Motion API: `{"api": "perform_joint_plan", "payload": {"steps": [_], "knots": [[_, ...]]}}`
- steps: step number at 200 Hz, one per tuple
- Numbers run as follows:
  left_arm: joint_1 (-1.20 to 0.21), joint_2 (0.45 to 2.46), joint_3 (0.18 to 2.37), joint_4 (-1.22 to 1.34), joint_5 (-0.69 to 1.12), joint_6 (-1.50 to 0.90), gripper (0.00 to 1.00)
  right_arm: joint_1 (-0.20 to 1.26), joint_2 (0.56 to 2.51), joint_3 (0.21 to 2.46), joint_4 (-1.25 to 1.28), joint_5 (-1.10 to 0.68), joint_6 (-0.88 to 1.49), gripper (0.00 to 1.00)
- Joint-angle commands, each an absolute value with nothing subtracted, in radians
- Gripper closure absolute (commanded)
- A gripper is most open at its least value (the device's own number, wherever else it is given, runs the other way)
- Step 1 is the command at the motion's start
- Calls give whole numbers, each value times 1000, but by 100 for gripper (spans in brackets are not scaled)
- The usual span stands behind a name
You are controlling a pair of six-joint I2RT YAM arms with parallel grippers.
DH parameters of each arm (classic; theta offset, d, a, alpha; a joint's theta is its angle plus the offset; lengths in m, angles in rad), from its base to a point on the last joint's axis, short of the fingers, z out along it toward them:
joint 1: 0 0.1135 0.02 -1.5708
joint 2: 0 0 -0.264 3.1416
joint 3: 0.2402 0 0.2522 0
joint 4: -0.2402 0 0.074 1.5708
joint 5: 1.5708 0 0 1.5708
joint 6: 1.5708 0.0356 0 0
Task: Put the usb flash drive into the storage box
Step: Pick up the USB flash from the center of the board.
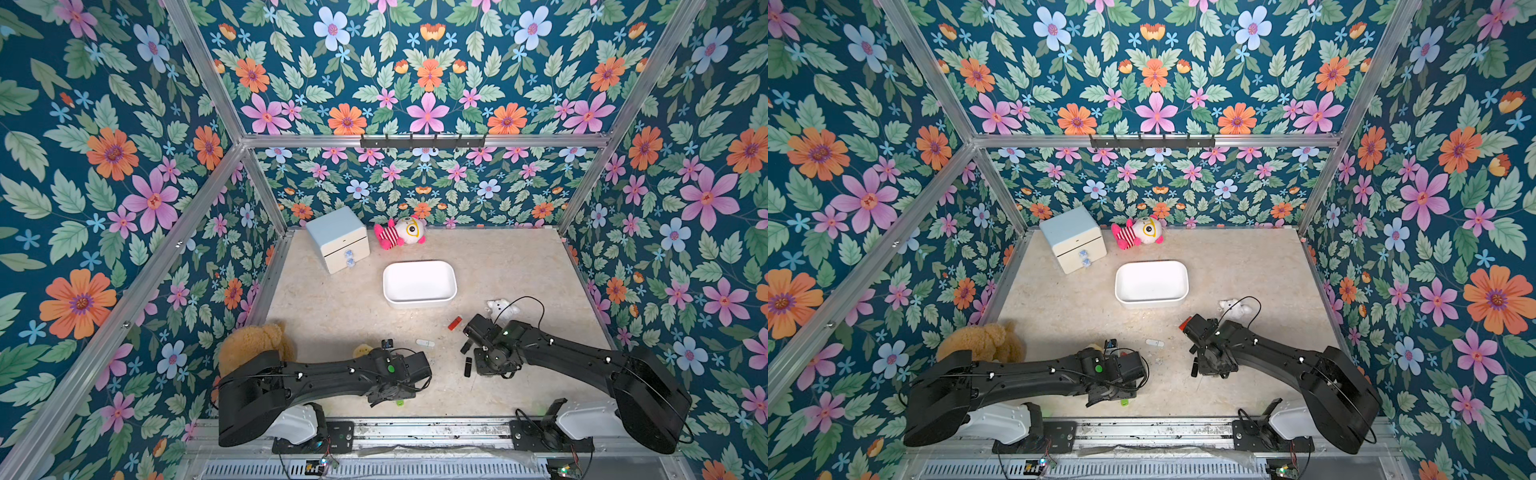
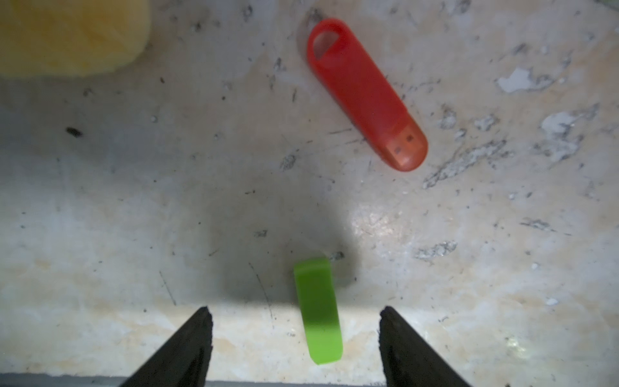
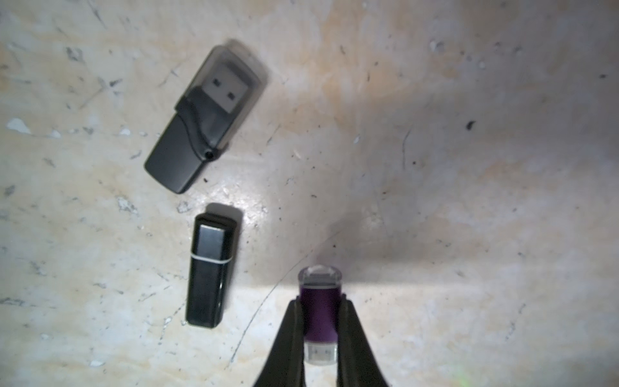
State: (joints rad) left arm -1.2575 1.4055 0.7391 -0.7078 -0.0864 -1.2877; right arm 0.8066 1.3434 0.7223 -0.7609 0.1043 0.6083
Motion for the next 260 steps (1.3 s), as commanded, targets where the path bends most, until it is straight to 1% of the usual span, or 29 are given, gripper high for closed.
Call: {"api": "perform_joint_plan", "payload": {"steps": [1, 36, 86, 112, 128, 156, 167, 220, 260], "knots": [[-1269, 1423, 740, -702, -76, -1308, 23, 793, 1319, 723, -789, 118, 598, 100], [-1278, 1448, 705, -650, -52, -1320, 31, 785, 1311, 749, -809, 118, 597, 100], [-1280, 1463, 700, -649, -43, -1316, 53, 785, 1319, 788, -830, 123, 585, 100], [-1281, 1474, 699, -653, -39, -1314, 62, 784, 1318, 794, -836, 125, 583, 100], [-1281, 1471, 690, -653, -40, -1318, 71, 784, 1314, 801, -840, 129, 583, 100], [-1281, 1455, 664, -640, -32, -1322, 91, 781, 1311, 831, -853, 136, 573, 100], [-1282, 1450, 657, -638, -29, -1323, 100, 774, 1318, 855, -859, 134, 562, 100], [-1281, 1428, 686, -675, -65, -1313, 100, 735, 1416, 1071, -910, 143, 477, 100], [-1254, 1394, 787, -777, -120, -1269, 100, 707, 1573, 1322, -953, 144, 388, 100]]}}
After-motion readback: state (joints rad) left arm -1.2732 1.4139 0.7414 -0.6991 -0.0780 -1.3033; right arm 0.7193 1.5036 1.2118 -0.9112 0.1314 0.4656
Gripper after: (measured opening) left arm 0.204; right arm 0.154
